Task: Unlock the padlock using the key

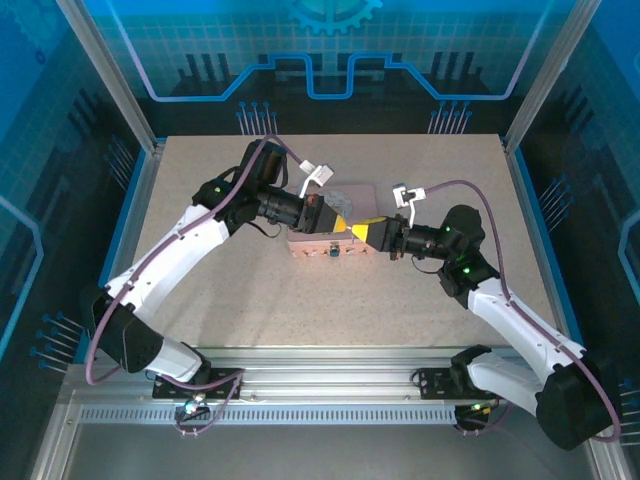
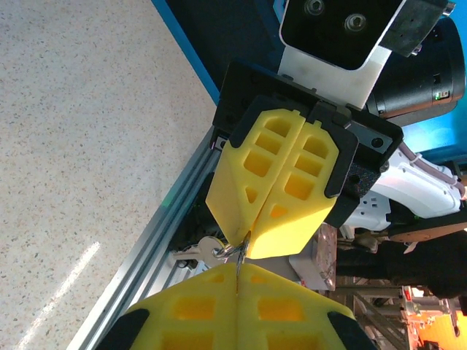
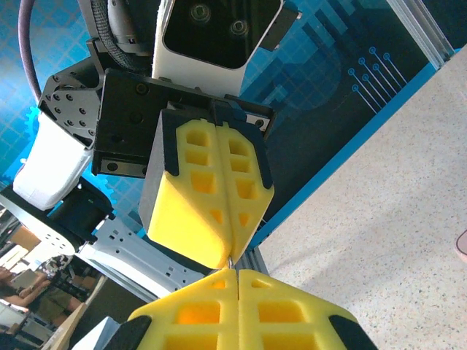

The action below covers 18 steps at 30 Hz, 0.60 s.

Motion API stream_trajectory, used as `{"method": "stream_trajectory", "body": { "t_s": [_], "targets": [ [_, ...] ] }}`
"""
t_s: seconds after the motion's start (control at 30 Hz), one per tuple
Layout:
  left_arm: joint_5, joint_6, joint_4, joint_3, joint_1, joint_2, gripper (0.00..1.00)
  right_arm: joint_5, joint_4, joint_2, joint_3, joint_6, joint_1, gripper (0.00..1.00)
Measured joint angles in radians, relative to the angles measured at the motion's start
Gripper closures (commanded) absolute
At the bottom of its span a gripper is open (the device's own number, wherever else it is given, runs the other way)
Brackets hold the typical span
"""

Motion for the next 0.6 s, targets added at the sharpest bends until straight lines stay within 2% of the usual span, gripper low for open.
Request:
{"method": "stream_trajectory", "body": {
  "t_s": [0.5, 0.53, 0.6],
  "targets": [
    [0.011, -0.046, 0.069, -0.042, 0.002, -0.018, 1.0, 0.06, -0.057, -0.03, 0.0, -0.056, 0.024, 1.0],
    [0.011, -0.047, 0.072, -0.045, 0.002, -0.018, 0.98, 0.063, -0.058, -0.03, 0.0, -0.056, 0.024, 1.0],
    [0.01, -0.051, 0.078, -0.048, 0.003, -0.02, 0.78, 0.066, -0.063, -0.03, 0.0, -0.059, 0.024, 1.0]
  ]
}}
